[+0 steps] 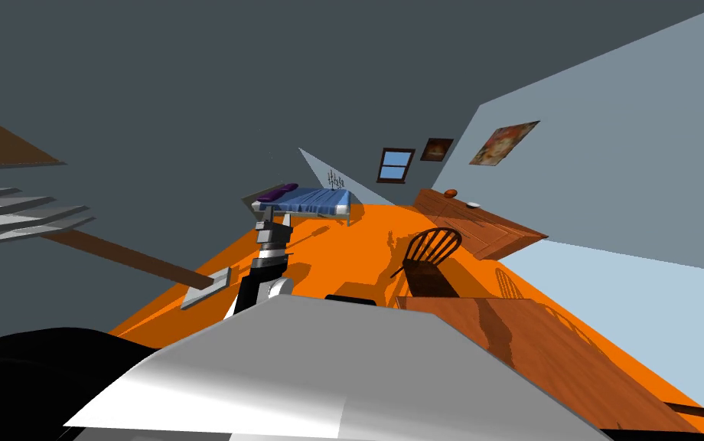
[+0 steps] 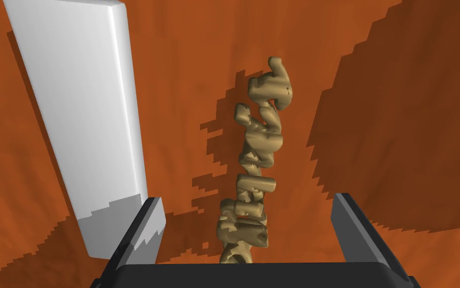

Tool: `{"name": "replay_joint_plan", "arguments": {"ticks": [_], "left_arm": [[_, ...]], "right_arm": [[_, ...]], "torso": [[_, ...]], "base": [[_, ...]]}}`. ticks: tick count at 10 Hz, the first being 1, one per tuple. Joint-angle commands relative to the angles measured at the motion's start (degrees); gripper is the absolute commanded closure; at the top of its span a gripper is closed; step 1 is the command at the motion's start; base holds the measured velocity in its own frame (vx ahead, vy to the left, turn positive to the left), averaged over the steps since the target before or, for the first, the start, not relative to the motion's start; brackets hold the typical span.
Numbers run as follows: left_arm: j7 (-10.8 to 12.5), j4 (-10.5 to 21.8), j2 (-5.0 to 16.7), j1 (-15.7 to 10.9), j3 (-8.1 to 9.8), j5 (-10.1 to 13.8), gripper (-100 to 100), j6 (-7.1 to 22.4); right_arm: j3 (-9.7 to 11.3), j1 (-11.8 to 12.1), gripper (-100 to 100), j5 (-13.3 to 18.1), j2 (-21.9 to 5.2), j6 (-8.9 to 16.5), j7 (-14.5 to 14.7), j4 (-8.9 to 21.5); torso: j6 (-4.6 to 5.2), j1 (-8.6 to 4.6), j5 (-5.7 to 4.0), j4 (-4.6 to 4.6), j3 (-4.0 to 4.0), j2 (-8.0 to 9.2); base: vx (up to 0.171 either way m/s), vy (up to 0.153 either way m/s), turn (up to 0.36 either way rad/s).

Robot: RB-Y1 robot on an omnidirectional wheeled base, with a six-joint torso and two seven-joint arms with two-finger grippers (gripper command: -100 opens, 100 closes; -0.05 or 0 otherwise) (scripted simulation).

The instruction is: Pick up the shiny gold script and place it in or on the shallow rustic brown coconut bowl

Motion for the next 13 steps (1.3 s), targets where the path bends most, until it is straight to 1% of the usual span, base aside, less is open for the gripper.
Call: {"name": "replay_joint_plan", "arguments": {"ticks": [1, 2, 3, 4, 6, 7, 8, 12, 13], "left_arm": [[0.0, 0.0, 0.0, 0.0, 0.0, 0.0, 0, 0.0], [0.0, 0.0, 0.0, 0.0, 0.0, 0.0, 0, 0.0], [0.0, 0.0, 0.0, 0.0, -0.01, 0.0, 0, 0.0], [0.0, 0.0, 0.0, 0.0, -0.01, 0.0, 0, 0.0], [0.0, 0.0, 0.0, 0.0, 0.0, 0.0, 0, 0.0], [0.0, 0.0, 0.0, 0.0, 0.0, 0.0, 0, 0.0], [0.0, 0.0, 0.0, 0.0, 0.0, 0.0, 0, 0.0], [0.0, 0.0, 0.0, 0.0, 0.0, 0.0, 0, 0.0], [0.0, 0.0, 0.0, 0.0, 0.0, 0.0, 0, 0.0]], "right_arm": [[0.0, 0.0, 0, 0.0, 0.0, 0.0, 0.0, 0.0], [0.9, -1.3, -100, -0.2, 1.6, 0.8, -1.0, 1.6], [1.4, -1.9, -100, -0.3, 2.5, 1.2, -1.5, 2.4], [1.4, -1.9, -100, -0.3, 2.5, 1.2, -1.5, 2.4], [2.3, -3.2, -100, -0.6, 4.1, 2.0, -2.6, 4.0], [1.9, -3.1, -100, -0.5, 3.9, 1.5, -1.9, 4.1], [1.9, -3.2, 100, -0.5, 4.0, 1.4, -1.9, 4.3], [1.9, -3.1, 100, -0.6, 4.0, 1.4, -2.0, 4.3], [1.9, -3.1, 0, -0.6, 4.0, 1.4, -2.0, 4.3]], "torso": [[0.0, 0.0, 0.0, 0.0, 0.0, 0.0], [0.0, 0.02, 0.01, -0.01, -0.03, -0.04], [-0.07, -0.03, -0.01, 0.02, 0.05, 0.1], [-0.05, -0.06, -0.01, 0.05, 0.14, 0.26], [0.0, -0.05, -0.02, 0.05, 0.12, 0.21], [0.02, -0.01, -0.01, 0.04, 0.11, 0.2], [0.01, 0.01, 0.01, 0.02, 0.05, 0.09], [-0.04, -0.11, -0.04, -0.01, -0.03, -0.06], [-0.04, -0.12, -0.04, -0.01, -0.03, -0.06]], "base": [[0.0, 0.0, 0.0], [-0.067, -0.016, 0.229], [-0.115, -0.027, 0.305], [-0.087, -0.027, 0.068], [-0.071, -0.009, 0.156], [-0.031, 0.003, -0.005], [-0.006, 0.0, -0.001], [0.0, 0.0, 0.0], [0.0, 0.0, 0.0]]}}
